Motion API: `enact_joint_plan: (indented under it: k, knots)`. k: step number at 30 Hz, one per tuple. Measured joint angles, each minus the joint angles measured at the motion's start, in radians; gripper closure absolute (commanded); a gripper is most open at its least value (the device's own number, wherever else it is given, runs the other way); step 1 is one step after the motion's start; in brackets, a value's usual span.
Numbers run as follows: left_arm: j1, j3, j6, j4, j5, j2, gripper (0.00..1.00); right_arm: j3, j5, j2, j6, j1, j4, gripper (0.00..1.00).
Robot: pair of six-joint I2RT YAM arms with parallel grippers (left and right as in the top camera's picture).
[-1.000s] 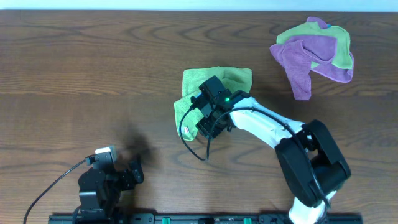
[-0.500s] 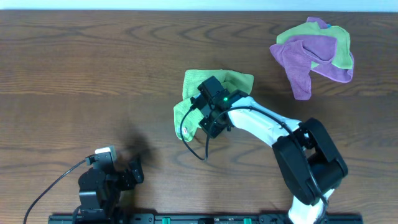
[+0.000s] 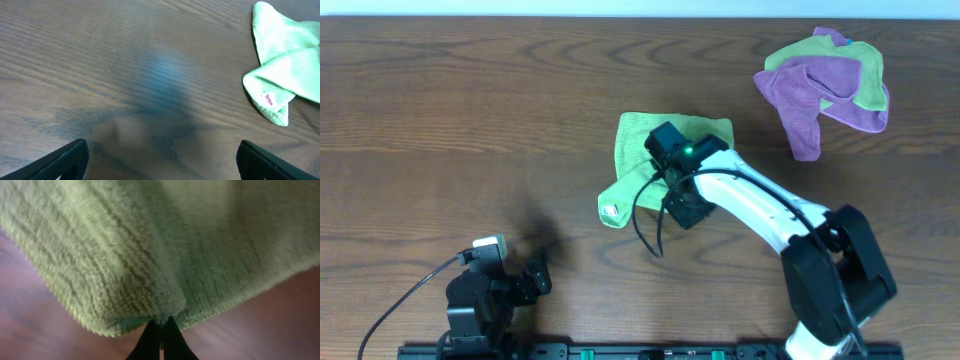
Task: Fold the cloth
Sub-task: 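Drag the right gripper right to spread the green cloth flat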
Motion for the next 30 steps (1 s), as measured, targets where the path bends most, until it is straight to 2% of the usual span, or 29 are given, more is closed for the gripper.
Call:
enact_joint_plan:
  k: [10, 18, 21, 22, 23, 26, 30]
  knots:
    - [0.000, 0.000, 0.000, 0.000, 0.000, 0.000, 0.05, 0.002, 0.158, -0.009, 0.216, -0.006, -0.191, 0.99]
    - [0.000, 0.000, -0.003, 0.000, 0.008, 0.000, 0.05, 0.000, 0.179, -0.009, 0.318, -0.086, -0.213, 0.98]
    - [0.000, 0.000, -0.004, 0.001, 0.050, 0.000, 0.05, -0.017, 0.175, -0.009, 0.338, -0.118, -0.208, 0.78]
    - [0.000, 0.000, -0.004, 0.002, 0.071, 0.000, 0.04, -0.021, 0.171, -0.009, 0.340, -0.127, -0.204, 0.60]
    - [0.000, 0.000, -0.004, 0.002, 0.090, 0.000, 0.04, -0.023, 0.166, -0.009, 0.340, -0.132, -0.197, 0.48]
    - [0.000, 0.008, -0.004, 0.000, 0.124, 0.015, 0.04, -0.024, 0.139, -0.010, 0.326, -0.136, -0.170, 0.34]
    - [0.000, 0.088, 0.002, -0.016, 0.140, 0.122, 0.04, -0.026, 0.071, -0.030, 0.315, -0.135, -0.115, 0.30]
